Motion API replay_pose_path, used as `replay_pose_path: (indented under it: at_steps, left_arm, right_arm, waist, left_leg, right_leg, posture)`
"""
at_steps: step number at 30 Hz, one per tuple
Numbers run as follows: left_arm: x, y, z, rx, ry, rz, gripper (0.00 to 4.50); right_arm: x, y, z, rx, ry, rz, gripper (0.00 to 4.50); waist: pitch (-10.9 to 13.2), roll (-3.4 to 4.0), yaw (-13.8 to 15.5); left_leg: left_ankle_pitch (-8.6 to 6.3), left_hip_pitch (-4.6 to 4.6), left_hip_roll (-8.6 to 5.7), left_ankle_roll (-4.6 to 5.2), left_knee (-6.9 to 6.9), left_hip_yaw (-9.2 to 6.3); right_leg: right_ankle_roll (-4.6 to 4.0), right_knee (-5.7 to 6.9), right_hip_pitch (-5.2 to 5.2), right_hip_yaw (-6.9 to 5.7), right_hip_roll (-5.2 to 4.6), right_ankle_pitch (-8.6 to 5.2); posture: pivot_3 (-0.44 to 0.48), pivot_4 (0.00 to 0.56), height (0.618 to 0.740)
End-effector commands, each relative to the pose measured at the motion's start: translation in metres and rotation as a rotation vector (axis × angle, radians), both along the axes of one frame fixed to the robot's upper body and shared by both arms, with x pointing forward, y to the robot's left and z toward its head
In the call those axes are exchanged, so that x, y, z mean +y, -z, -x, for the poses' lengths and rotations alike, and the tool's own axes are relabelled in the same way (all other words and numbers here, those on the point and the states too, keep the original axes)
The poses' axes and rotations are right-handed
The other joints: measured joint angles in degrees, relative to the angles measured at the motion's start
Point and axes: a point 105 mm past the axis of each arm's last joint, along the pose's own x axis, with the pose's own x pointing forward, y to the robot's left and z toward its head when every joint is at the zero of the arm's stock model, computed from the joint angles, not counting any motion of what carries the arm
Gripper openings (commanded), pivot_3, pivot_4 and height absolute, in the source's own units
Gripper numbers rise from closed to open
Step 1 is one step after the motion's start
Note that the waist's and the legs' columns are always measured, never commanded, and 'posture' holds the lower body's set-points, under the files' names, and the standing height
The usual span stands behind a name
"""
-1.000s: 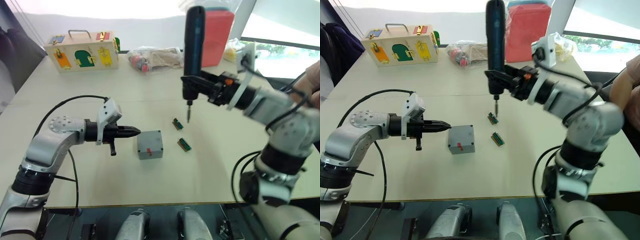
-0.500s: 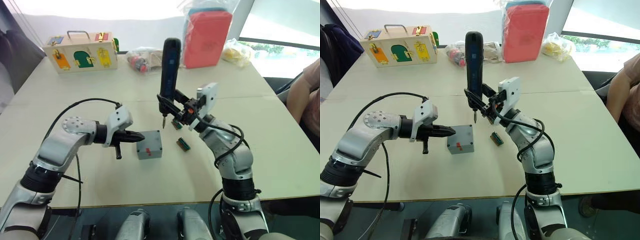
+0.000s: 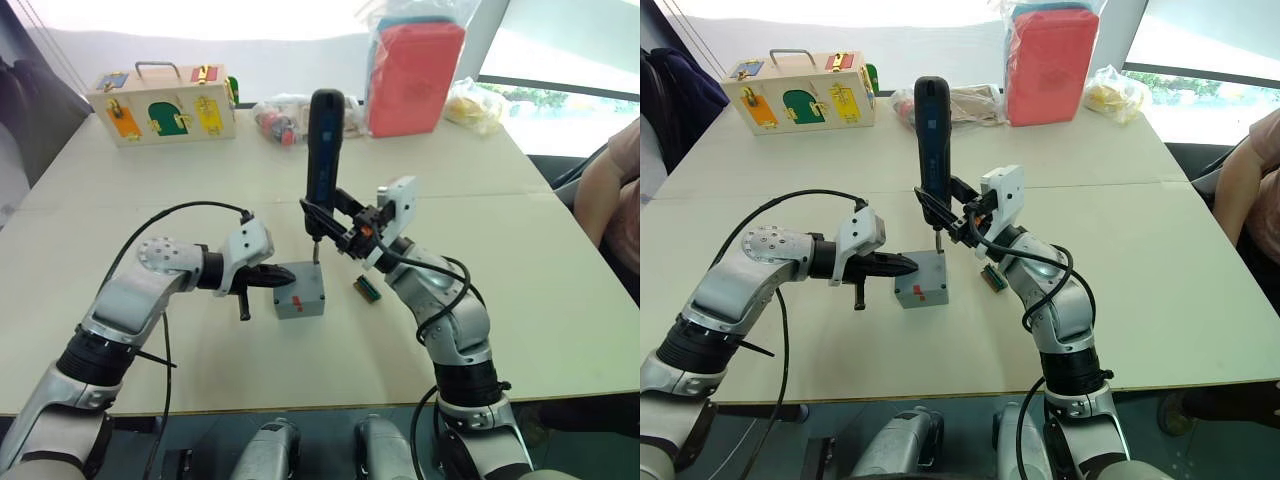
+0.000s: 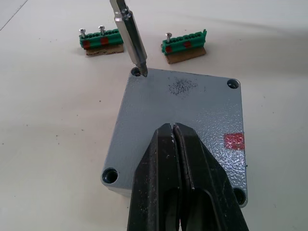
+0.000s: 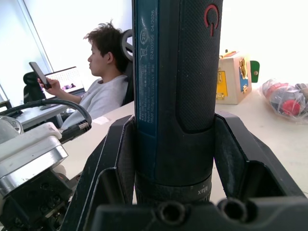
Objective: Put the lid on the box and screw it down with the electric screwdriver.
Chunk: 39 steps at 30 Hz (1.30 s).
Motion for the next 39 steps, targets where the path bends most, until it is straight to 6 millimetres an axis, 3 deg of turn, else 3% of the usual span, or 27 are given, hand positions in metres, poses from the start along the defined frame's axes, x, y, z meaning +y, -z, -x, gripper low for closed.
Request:
replay_pose_path:
  at_steps: [1,5,39]
  left_arm:
    - [0.001,0.004,0.0,0.008,-0.002,-0.021,0.0]
    - [0.002,0.004,0.001,0.015,-0.001,-0.024,0.0]
    - [-0.003,0.009,0.006,0.043,0.01,-0.026,0.0]
  right_arm:
    - [0.003,-0.006,0.002,-0.075,0.004,-0.01,1.9]
    - [0.004,0.005,-0.001,-0.076,0.017,0.017,1.9]
    - [-0.007,-0.003,-0.016,-0.079,0.103,-0.078,1.9]
  waist:
    - [0.0,0.0,0.0]
    - [0.0,0.0,0.0]
    - [0.0,0.01,0.1]
  left_leg:
    - [0.0,0.02,0.0,0.0,0.0,0.0]
    - [0.0,0.14,0.0,0.0,0.0,0.0]
    - [-0.02,0.49,0.01,0.03,-0.02,-0.02]
  right_leg:
    - [0.0,0.0,0.01,0.0,0.0,0.0]
    - [0.0,0.01,0.11,0.0,0.01,0.0]
    - [0.0,-0.01,0.47,0.0,0.01,-0.01]
  posture:
    - [0.0,0.15,0.74]
    - [0.0,0.15,0.74]
    - [0.0,0.15,0.74]
